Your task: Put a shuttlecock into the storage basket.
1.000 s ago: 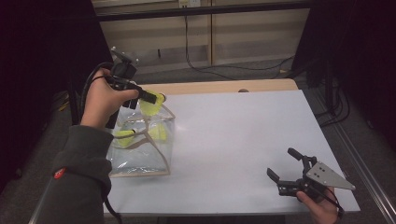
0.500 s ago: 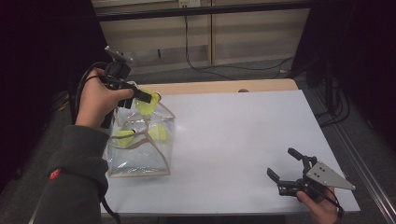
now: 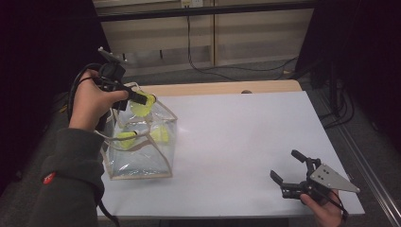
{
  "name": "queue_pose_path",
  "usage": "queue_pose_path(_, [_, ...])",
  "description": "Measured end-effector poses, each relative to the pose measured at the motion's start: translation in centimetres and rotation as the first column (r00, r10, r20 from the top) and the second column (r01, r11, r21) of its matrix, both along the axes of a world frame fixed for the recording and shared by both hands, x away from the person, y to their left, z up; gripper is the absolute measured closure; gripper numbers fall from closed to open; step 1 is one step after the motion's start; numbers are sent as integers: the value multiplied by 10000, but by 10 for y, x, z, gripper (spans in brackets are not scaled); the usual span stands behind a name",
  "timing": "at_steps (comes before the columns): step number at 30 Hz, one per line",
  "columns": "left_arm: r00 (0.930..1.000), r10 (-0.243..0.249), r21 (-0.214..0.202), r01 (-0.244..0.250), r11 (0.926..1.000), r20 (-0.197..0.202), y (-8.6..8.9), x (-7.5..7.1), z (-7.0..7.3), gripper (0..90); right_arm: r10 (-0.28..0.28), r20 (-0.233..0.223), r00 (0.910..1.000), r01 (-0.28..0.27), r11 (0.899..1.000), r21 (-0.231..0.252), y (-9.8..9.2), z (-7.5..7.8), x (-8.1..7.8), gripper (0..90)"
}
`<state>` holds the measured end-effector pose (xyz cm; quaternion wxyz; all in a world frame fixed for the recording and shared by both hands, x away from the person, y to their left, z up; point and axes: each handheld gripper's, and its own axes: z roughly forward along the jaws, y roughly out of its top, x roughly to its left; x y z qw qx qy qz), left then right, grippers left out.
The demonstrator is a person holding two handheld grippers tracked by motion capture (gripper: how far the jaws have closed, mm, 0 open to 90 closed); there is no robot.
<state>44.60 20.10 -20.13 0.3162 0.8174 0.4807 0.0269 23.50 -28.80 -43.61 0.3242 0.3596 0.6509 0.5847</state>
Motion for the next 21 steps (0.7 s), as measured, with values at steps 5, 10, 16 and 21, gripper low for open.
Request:
queue_pose_path(5, [10000, 77, 46, -77, 10000, -21, 4, 0, -1, 850, 15, 7, 10000, -15, 10000, -21, 0, 0, 0, 23])
queue_pose_path(10, [9999, 143, 105, -143, 9998, -5, 7, -1, -1, 850, 15, -5, 10000, -15, 10000, -18, 0, 0, 0, 23])
queue_pose_path(16, [9999, 105, 175, -105, 9998, -28, 11, -2, 0, 850, 22, 3, 10000, -22, 10000, -19, 0, 0, 0, 23])
queue_pose_path(21, [9999, 128, 226, -127, 9997, -37, 13, -2, -1, 850, 19, 10, 10000, -19, 10000, -20, 0, 0, 0, 23])
